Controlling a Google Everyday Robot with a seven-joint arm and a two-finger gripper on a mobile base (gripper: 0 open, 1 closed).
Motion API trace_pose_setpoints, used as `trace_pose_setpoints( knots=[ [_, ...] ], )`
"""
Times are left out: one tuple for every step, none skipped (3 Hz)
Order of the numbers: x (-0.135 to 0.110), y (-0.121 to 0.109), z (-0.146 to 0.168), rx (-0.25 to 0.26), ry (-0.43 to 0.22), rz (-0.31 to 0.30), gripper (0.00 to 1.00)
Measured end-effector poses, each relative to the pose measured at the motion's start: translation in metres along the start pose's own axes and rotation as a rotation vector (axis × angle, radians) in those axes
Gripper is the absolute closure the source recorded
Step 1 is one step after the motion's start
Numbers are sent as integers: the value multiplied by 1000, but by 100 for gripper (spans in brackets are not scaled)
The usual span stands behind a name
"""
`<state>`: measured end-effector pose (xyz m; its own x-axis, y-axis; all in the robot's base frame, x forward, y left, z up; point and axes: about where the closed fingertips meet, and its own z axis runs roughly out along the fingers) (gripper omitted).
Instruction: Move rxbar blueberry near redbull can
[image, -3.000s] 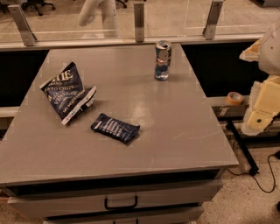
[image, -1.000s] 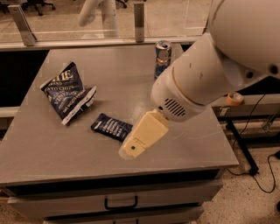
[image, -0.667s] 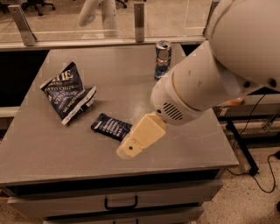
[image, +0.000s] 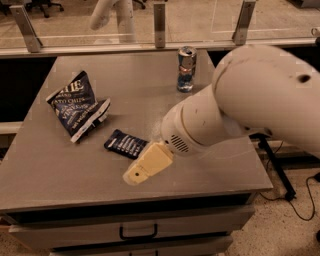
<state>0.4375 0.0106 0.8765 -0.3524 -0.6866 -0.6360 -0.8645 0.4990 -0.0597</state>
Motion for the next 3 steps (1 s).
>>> trace_pose_setpoints(
  knots=[
    [5, -6, 24, -13, -31, -42, 0],
    [9, -10, 43, -24, -45, -91, 18],
    [10, -12, 54, -34, -55, -115, 41]
  ],
)
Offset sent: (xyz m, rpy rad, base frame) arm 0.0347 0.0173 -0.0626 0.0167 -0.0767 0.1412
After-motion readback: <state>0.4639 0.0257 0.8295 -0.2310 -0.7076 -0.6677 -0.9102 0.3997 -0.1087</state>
